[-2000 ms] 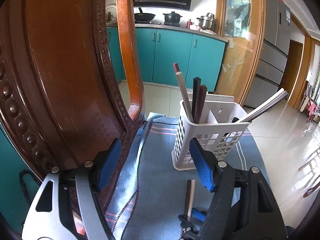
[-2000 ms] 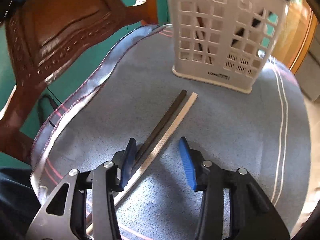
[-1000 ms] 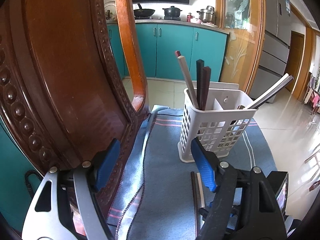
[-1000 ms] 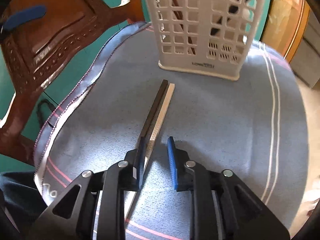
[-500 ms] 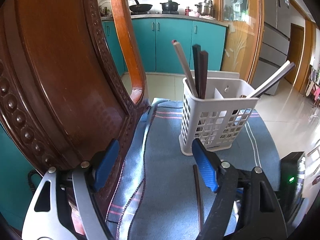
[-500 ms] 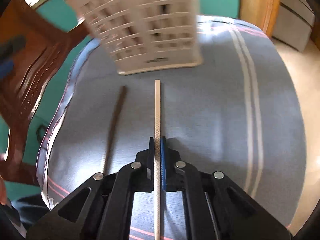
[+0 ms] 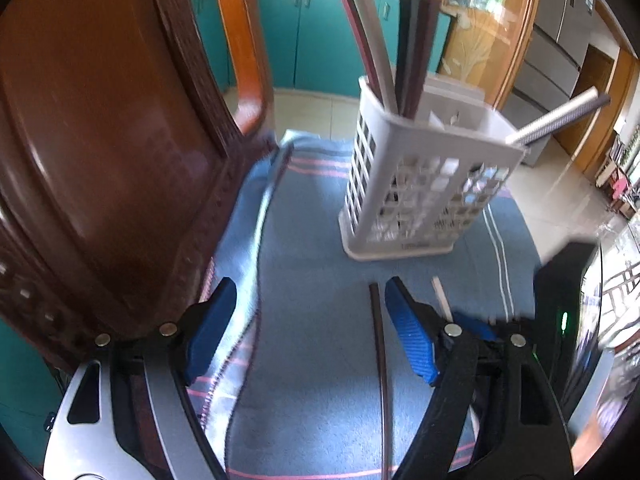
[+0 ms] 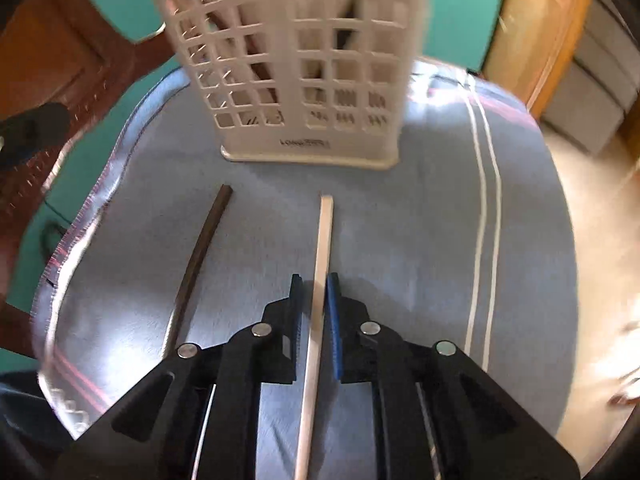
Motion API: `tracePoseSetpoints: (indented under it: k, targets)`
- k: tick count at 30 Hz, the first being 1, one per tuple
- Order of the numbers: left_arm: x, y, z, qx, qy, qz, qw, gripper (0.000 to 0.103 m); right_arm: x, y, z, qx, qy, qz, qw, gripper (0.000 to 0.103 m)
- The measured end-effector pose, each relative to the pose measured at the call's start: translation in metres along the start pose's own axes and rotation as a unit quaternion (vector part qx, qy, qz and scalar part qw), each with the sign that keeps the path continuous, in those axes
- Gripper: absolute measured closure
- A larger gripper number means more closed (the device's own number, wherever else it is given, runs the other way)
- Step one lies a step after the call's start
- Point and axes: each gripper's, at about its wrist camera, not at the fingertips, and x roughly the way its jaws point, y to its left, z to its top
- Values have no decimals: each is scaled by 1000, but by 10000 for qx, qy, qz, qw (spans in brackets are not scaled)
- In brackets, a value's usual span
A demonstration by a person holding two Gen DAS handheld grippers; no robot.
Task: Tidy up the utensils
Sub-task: 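Grasp the last dark chopstick with the left gripper while the right gripper holds its chopstick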
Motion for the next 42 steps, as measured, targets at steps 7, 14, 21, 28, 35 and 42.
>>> tracePoseSetpoints:
  k: [7,14,21,28,35,42]
  targets:
    - [35,-17,-17,242,650,-121,9975,25,4,-44,11,673,264,438,9964,96]
    - [58,-42,-34,631,1020,-277,9924,23,-5,-65,-5,1113,252,706,9910,96]
    - [78,-49,-44,759,1143,-74,9905,23,-13,-68,-13,1070,172,667,9919,95]
    - [81,-55,-49,785,1047,-48,9914,23,-16,-46,-15,711,76,447,9964,79]
    - [74,-58,-50,786,998,-54,9919,37,-9,-37,-15,350,-50,25,9994,77]
    - [69,-59,-46,816,937,-108,9922,71,-7,-27,-18,218,-105,-191,9995,77]
